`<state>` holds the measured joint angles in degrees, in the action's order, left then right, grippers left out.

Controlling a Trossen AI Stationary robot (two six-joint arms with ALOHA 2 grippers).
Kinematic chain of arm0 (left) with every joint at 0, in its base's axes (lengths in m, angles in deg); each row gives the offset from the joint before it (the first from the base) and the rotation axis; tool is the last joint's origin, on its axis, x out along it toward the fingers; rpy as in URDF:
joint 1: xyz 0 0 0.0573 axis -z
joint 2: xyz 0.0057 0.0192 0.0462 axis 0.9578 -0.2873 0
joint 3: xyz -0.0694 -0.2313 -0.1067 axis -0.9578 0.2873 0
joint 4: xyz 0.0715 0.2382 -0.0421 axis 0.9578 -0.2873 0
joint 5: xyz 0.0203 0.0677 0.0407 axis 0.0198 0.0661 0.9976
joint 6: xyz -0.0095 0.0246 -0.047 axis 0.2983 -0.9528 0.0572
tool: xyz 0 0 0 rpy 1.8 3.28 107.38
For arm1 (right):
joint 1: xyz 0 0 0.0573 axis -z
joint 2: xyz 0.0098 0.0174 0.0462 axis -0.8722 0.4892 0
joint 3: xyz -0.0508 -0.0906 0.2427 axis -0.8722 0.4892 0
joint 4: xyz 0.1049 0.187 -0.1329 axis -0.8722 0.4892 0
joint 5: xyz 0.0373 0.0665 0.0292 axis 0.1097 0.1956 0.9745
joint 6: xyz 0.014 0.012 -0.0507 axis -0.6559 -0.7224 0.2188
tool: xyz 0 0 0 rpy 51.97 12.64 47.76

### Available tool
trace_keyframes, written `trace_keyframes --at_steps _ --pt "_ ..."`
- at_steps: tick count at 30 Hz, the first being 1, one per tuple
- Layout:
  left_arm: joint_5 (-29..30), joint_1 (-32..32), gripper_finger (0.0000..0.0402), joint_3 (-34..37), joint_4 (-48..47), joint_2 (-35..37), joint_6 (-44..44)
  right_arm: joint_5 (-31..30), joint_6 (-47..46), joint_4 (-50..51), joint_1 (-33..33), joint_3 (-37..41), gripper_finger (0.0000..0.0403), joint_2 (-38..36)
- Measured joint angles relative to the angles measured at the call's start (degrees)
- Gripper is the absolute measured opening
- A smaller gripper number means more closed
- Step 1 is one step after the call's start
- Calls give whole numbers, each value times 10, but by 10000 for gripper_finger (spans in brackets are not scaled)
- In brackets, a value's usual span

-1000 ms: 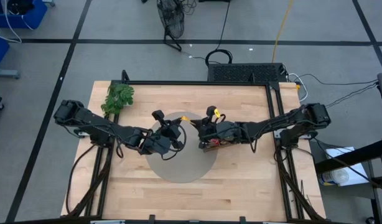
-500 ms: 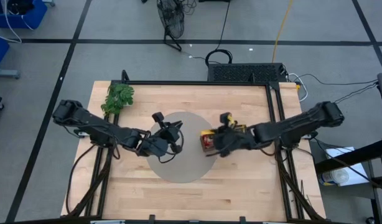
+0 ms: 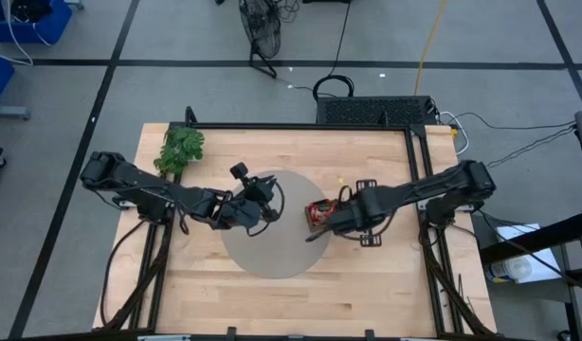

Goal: Pick & Place Tea
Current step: Put the yellow tea bag into the right section of the wooden organizer

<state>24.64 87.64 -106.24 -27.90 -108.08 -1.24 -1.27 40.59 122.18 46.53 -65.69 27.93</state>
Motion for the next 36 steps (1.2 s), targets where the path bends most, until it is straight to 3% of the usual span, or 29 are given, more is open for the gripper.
trace_keyframes --at_steps 15,23,36 --pt "-13 -17 47 0 -50 0 49 -17 44 4 43 105 0 48" --pt "-14 -17 47 0 -50 0 51 -73 60 4 65 108 0 48" --pt "-18 -24 47 0 -57 0 65 -54 100 -18 66 117 0 107"
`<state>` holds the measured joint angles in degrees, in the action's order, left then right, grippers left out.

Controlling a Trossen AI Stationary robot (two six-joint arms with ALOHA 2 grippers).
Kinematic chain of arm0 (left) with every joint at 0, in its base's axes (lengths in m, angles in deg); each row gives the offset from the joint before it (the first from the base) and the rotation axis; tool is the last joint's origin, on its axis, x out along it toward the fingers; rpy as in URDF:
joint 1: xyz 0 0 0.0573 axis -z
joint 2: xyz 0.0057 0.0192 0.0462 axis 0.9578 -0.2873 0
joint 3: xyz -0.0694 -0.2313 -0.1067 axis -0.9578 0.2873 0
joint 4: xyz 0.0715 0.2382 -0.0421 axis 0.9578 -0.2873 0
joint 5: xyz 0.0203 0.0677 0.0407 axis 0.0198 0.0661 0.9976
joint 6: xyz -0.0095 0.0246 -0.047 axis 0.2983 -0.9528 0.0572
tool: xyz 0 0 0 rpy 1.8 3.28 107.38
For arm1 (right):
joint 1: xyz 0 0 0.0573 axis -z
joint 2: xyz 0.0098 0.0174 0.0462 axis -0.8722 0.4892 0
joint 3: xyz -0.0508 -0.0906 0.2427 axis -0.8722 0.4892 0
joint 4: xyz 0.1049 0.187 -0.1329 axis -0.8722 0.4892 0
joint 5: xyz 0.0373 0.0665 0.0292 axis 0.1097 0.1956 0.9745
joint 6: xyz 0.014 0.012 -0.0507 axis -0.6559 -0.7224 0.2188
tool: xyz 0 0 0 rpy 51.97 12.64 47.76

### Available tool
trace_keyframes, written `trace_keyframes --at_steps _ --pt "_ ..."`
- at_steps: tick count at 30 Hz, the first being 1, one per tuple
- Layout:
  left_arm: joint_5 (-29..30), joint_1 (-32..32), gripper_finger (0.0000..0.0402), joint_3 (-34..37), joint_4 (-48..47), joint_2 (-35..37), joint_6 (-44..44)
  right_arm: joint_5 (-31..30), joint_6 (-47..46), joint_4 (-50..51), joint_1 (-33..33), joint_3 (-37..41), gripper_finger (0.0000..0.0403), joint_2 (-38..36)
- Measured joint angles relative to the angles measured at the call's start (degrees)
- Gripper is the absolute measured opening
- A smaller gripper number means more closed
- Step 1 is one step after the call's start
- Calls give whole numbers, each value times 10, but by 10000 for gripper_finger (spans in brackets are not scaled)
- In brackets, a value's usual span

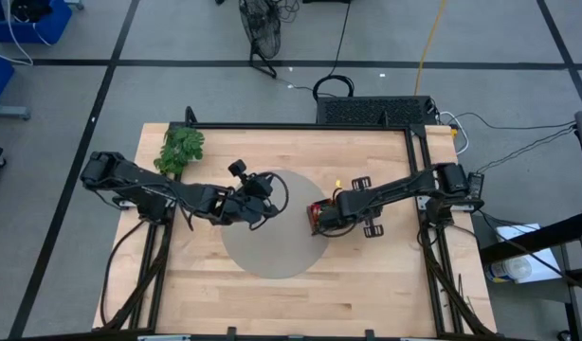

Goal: Pick & Place Tea
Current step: Put the yellow tea bag into the right section of the wooden organizer, then return to Home Position

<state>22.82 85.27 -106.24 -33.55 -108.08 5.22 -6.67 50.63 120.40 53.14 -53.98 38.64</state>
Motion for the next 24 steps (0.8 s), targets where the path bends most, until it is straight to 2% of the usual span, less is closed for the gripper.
trace_keyframes --at_steps 7,11,18,24 --pt "0 0 47 0 -12 0 10 -2 -3 -15 0 1 1 18" --pt "0 0 47 0 -12 0 11 -2 -14 -27 0 1 17 18" --pt "0 0 47 0 -11 0 20 -2 -25 -60 0 1 90 18" --pt "0 0 47 0 -11 0 20 -1 -63 -15 1 -24 149 12"
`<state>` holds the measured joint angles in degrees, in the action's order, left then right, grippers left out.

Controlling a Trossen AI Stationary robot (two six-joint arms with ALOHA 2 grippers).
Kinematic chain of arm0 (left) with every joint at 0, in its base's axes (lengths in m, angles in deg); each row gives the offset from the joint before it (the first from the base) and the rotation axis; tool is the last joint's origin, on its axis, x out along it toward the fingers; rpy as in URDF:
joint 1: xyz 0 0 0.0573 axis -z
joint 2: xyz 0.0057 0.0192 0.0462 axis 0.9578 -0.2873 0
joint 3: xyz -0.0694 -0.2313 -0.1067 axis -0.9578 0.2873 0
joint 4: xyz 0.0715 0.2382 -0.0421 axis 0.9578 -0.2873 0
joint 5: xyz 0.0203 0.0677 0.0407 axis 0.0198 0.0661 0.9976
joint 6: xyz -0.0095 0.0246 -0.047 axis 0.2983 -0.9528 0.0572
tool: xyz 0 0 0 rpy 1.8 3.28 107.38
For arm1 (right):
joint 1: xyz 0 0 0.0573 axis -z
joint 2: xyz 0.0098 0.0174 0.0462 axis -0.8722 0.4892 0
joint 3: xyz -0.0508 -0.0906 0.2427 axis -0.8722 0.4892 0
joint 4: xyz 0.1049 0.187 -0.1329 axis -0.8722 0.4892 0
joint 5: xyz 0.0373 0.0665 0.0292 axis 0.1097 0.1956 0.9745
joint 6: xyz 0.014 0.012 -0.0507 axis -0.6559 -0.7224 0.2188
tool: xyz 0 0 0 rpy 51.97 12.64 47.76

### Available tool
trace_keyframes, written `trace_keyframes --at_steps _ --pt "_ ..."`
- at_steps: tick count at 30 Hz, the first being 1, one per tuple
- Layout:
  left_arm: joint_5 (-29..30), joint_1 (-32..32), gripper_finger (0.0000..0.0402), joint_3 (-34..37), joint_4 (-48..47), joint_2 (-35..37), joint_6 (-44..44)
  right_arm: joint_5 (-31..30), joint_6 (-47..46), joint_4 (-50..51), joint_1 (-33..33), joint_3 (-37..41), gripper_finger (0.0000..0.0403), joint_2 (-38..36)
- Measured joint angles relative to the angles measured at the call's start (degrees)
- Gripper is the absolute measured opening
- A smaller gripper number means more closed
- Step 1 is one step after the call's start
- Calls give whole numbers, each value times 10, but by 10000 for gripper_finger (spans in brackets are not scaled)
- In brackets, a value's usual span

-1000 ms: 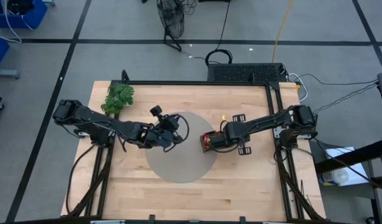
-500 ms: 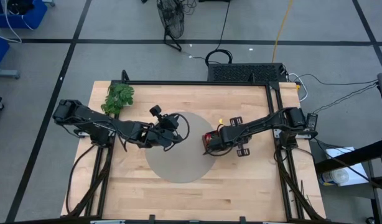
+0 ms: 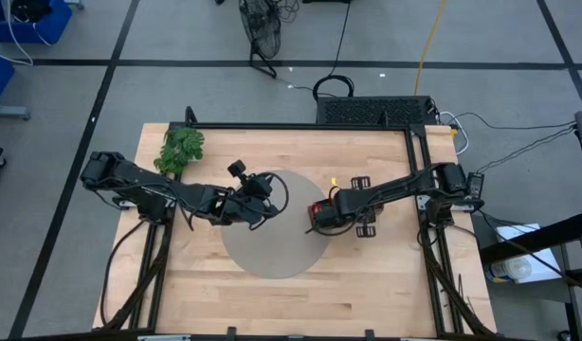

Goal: Pick & Place Tea
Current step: Return to Home Position

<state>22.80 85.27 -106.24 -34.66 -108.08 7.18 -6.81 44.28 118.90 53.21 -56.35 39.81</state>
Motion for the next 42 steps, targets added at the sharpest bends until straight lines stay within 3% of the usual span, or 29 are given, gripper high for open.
trace_keyframes --at_steps 8,13,15,19,24,28,30,33,35,39,42 --pt "-6 0 47 0 0 0 -1 2 -25 -5 0 -37 177 -96" --pt "-104 21 47 37 38 30 -65 -4 -52 -117 -8 1 175 -250" --pt "-159 26 47 95 128 69 -95 -31 -67 -206 -22 49 173 -340" --pt "-241 15 47 282 315 198 -114 -103 -42 -383 -64 180 173 -530" --pt "-257 -3 47 497 518 382 -84 -121 82 -603 -84 375 177 -753" --pt "-305 -3 47 585 535 493 -53 -135 94 -684 -73 484 175 -898" --pt "-326 -2 47 577 460 530 -38 -134 88 -668 -74 513 173 -959" --pt "-345 -2 47 577 436 557 -32 -133 87 -664 -74 561 172 -1037" --pt "-355 -2 47 577 437 567 -43 -128 98 -684 -73 591 173 -1065" --pt "-357 -2 47 577 444 574 -56 -97 109 -755 -72 632 176 -1048" --pt "-365 -2 47 577 445 576 -56 -38 122 -807 -72 670 173 -1044"
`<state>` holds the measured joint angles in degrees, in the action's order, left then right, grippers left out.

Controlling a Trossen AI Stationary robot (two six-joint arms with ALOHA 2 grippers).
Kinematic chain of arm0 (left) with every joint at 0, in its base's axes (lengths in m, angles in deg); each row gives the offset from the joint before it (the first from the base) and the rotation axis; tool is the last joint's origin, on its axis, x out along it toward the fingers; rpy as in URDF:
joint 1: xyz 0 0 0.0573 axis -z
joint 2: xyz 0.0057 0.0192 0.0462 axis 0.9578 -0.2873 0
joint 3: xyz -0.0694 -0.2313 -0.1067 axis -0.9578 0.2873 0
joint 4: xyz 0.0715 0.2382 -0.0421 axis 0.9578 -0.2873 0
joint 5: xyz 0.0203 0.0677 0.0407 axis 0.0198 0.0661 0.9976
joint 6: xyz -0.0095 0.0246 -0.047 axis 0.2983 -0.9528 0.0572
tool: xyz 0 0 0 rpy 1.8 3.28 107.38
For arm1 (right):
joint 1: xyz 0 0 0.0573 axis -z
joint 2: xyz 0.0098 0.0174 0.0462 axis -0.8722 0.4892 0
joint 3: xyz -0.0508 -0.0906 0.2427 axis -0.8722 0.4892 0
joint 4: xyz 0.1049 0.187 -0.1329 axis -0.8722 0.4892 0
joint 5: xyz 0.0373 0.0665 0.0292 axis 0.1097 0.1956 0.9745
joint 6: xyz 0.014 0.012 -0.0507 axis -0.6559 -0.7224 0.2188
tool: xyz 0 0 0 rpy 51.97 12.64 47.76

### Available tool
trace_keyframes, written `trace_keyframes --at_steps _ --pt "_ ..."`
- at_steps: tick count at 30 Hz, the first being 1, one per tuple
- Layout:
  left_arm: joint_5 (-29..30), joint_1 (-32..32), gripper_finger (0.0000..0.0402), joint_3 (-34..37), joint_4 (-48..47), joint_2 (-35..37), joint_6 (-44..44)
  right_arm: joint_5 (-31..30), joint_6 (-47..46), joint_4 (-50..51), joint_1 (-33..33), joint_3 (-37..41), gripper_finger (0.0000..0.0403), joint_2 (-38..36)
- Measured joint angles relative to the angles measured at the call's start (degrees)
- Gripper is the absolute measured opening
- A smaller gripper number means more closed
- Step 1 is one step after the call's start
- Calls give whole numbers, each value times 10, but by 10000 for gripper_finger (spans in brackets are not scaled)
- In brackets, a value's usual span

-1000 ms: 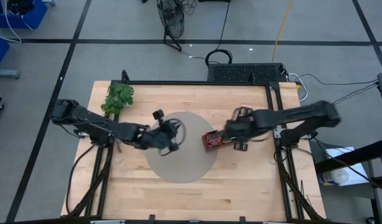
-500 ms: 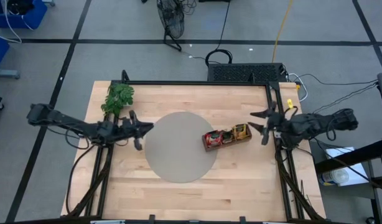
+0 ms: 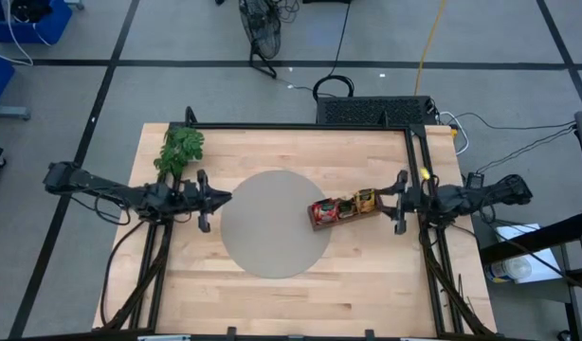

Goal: Pick & Place Tea
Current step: Return to Home Position

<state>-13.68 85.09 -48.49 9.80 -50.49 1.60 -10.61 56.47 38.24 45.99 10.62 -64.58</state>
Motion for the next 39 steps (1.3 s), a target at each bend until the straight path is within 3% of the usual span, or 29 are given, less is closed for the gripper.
trace_keyframes --at_steps 2,8,18,39 --pt "-4 0 47 0 -4 0 2 26 9 -49 0 25 170 2" --pt "5 0 47 0 -17 -1 11 29 24 -155 0 95 171 -6" --pt "22 0 47 0 -25 -1 13 115 22 -99 0 96 168 3" --pt "22 0 47 0 -24 -1 13 114 21 -105 0 98 173 9"
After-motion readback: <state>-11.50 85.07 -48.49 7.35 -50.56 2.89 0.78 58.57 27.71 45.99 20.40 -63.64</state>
